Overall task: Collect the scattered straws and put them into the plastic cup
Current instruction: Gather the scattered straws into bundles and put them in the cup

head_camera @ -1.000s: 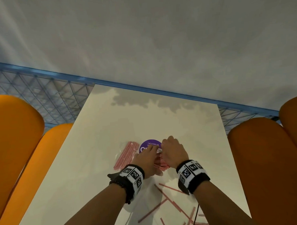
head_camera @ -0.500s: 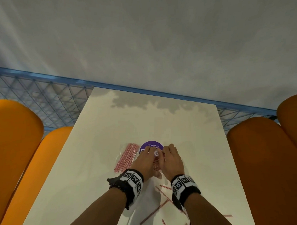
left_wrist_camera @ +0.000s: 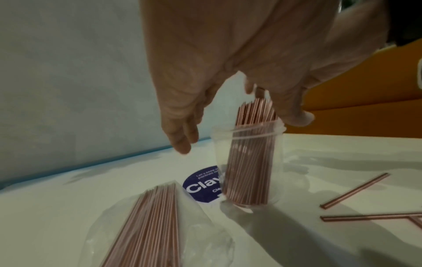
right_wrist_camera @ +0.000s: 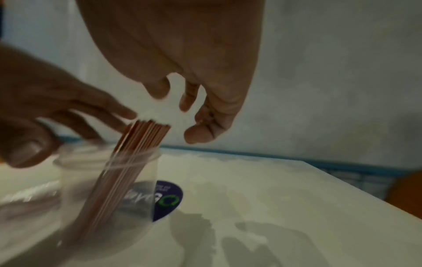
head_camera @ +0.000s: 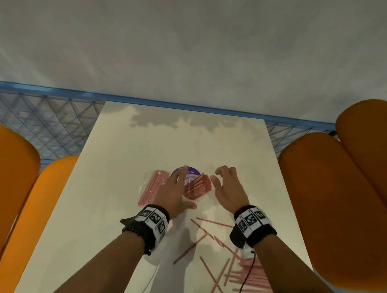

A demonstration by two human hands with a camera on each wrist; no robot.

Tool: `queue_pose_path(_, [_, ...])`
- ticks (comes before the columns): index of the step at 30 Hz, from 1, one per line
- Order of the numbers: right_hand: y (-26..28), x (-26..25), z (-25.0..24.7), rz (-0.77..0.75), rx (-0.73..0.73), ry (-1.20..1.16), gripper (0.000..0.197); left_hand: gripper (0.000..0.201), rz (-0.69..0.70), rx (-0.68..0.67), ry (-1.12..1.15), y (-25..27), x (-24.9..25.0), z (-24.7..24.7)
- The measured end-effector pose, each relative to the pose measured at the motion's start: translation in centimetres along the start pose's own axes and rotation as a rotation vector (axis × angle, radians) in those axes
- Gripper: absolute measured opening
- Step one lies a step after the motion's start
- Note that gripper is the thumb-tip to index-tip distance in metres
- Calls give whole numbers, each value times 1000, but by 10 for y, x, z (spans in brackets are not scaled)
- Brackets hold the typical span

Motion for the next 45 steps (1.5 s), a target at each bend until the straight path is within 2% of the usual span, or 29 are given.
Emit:
queue_pose_path(2, [21, 38, -11, 89, -76, 39, 9, 60, 91, 169, 17, 27, 7, -11])
queue_pose_path(3, [39, 60, -11, 151, -168, 102, 12, 38, 106, 164, 12, 40, 9, -5])
queue_pose_path(4, [62, 78, -8, 196, -272, 172, 14, 22, 83, 91, -20, 51, 5, 12])
queue_pose_path(5, [88, 95, -4, 220, -364, 235, 14, 14, 45, -17, -66, 61, -1, 34])
queue_pose_path(7, [146, 114, 7, 175, -501, 307, 5, 13, -1, -200, -145, 79, -12, 78])
queue_pose_path(9, [203, 118, 26, 45, -609, 267, 30, 22, 66, -256, -190, 93, -7, 108])
queue_pose_path(11, [245, 123, 43, -2, -647, 188, 42, 31, 234, -292, -249, 104, 15, 135])
queue_pose_path(13, [268, 131, 59, -55, -627, 185, 38, 34, 364, -291, -332, 109, 36, 159])
queue_pose_path(14, [273, 135, 65, -66, -605, 190, 37, 34, 372, -285, -362, 108, 42, 167])
queue_pose_path(18, [268, 145, 72, -80, -428, 134, 44, 20, 295, -257, -400, 98, 45, 181])
queue_pose_path(21, [254, 145, 69, -133, -281, 142, 23, 9, 254, -254, -469, 95, 37, 184])
queue_pose_path(23, [245, 141, 63, -151, -186, 133, 17, 4, 220, -197, -473, 93, 29, 178])
queue_pose_path(24, [240, 142, 58, -112, -166, 136, 17, 4, 195, -166, -469, 91, 25, 174])
queue_pose_path(25, [235, 144, 51, -56, -160, 158, 29, 2, 171, -165, -461, 91, 23, 172])
queue_pose_path(27, [229, 162, 41, 108, -255, 208, 80, 13, 173, -185, -473, 92, 25, 177])
queue_pose_path(29, [222, 183, 31, 197, -346, 279, 124, 30, 185, -197, -454, 97, 34, 184])
queue_pose_path(30, [218, 190, 28, 196, -372, 310, 134, 39, 152, -199, -401, 100, 35, 185])
queue_pose_path(31, [214, 196, 28, 183, -396, 335, 136, 46, 113, -191, -337, 103, 35, 187])
queue_pose_path(34, [206, 194, 34, 79, -408, 373, 112, 40, 67, -162, -291, 106, 35, 189])
queue_pose_path(39, [207, 186, 42, -54, -296, 278, 61, 23, 71, -139, -247, 94, 29, 179])
queue_pose_path(45, [206, 176, 41, -134, -222, 227, 45, 19, 88, -163, -200, 81, 25, 165])
Point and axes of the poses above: each hand's wrist, its own y-axis away from the middle knuckle, its own z-axis out of the palm, x = y × z, the point moved 8 cm from there along -y, towards the middle knuckle, and after that the axes turned 7 degrees about -x, right-handed, at the moved point
